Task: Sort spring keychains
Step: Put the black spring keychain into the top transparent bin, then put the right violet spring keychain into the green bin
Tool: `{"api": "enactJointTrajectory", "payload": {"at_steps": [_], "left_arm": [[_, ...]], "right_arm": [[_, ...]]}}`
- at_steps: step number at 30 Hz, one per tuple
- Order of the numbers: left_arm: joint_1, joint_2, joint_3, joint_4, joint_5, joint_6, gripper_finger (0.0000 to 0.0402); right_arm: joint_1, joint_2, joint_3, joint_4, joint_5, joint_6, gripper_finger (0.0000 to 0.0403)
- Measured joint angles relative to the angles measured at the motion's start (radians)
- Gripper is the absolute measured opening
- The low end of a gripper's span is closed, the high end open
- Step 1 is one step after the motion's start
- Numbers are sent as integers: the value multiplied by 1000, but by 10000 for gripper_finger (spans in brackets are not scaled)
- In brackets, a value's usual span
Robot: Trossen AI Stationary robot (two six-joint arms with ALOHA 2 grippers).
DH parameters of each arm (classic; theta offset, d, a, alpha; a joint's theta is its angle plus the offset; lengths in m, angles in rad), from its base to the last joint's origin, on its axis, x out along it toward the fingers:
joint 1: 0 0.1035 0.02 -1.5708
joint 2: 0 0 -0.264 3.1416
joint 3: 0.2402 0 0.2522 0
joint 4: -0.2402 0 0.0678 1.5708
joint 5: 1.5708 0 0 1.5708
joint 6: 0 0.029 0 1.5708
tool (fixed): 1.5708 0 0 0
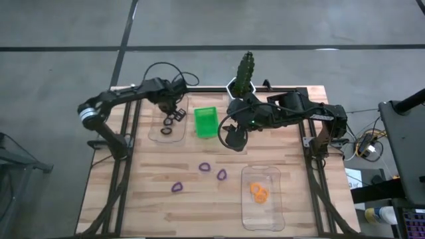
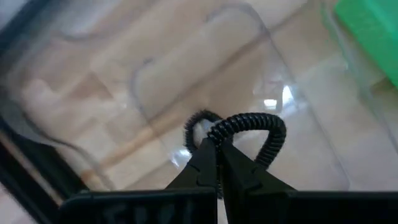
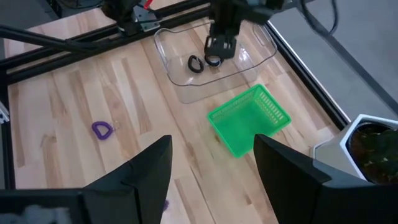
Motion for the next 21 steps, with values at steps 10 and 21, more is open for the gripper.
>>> {"api": "enactJointTrajectory", "payload": {"at_steps": [10,21], "left_arm": [[0,93,-51,-2,72,-65,8],[3,40,-52,-5,77,-85,120]], "right_arm": [[0,0,0,0,0,0,219],[0,0,-21,6,-2,1,219]]}}
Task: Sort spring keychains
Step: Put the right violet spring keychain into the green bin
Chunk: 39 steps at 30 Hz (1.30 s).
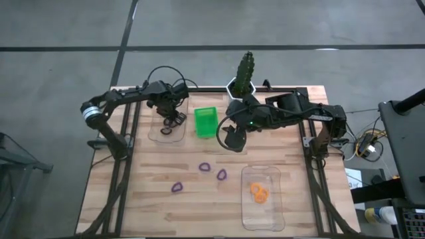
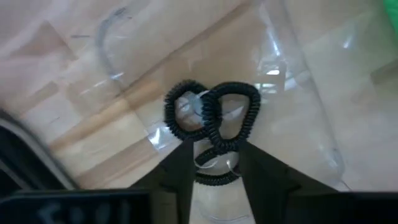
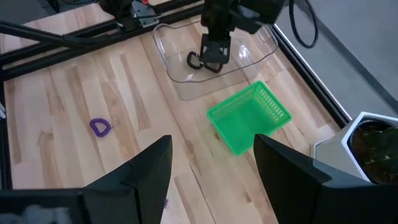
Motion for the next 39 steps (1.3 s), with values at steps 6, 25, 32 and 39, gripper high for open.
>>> {"api": "enactJointTrajectory", "payload": {"at_steps": [6,25,32,39], "left_arm": [[-13,-56,27,-74,-24,39,155],[-297,-547,38,15,-34,-146,156],[-438,-617,38,153,-34,-159,156],[-576,-651,38,387,-34,-159,156]], "right_arm": [[2,0,-57,2,-31,19,219],[-8,0,-557,345,-240,204,219],[-28,0,-729,443,-276,348,219],[-29,8,-846,580,-349,382,219]]}}
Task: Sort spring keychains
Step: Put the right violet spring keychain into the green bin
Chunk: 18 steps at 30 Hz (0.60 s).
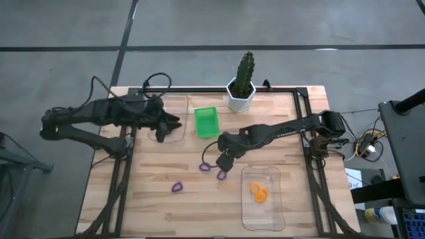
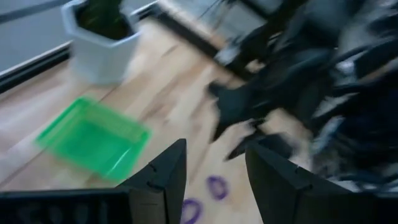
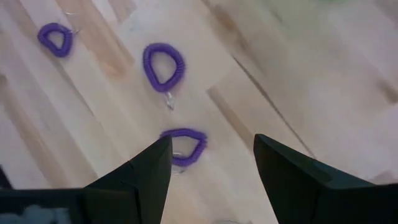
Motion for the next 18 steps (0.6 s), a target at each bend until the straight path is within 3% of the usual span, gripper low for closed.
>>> {"api": "enactJointTrajectory", "payload": {"at_steps": [10,18], "left_arm": [[-42,-9,0,64,0,42,156],[-42,-15,0,64,0,43,156]], "right_arm": [[-1,156,36,-17,-105,-70,219],[15,305,182,-82,-104,-157,219]]}}
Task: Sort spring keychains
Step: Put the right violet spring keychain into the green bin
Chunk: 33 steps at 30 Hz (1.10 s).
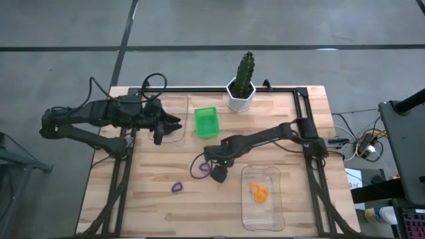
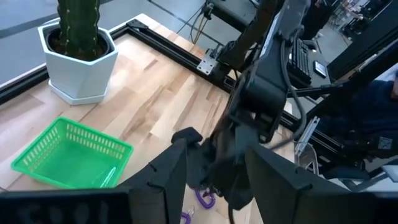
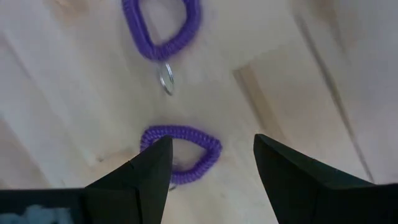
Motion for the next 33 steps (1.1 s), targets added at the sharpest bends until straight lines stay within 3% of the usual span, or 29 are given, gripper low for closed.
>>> {"api": "enactJointTrajectory", "payload": {"at_steps": [6,21,25,30,33], "left_arm": [[0,-2,0,0,3,0,156],[-1,-3,0,0,3,15,156],[-1,-3,-1,0,4,14,156],[-1,-3,-1,0,4,14,156],[-1,-3,-1,0,4,15,156]], "right_arm": [[16,84,96,-157,-1,-73,219],[45,130,111,-128,10,-101,212],[43,135,113,-131,14,-113,157],[30,130,110,-139,14,-133,33],[19,119,109,-129,12,-140,19]]}}
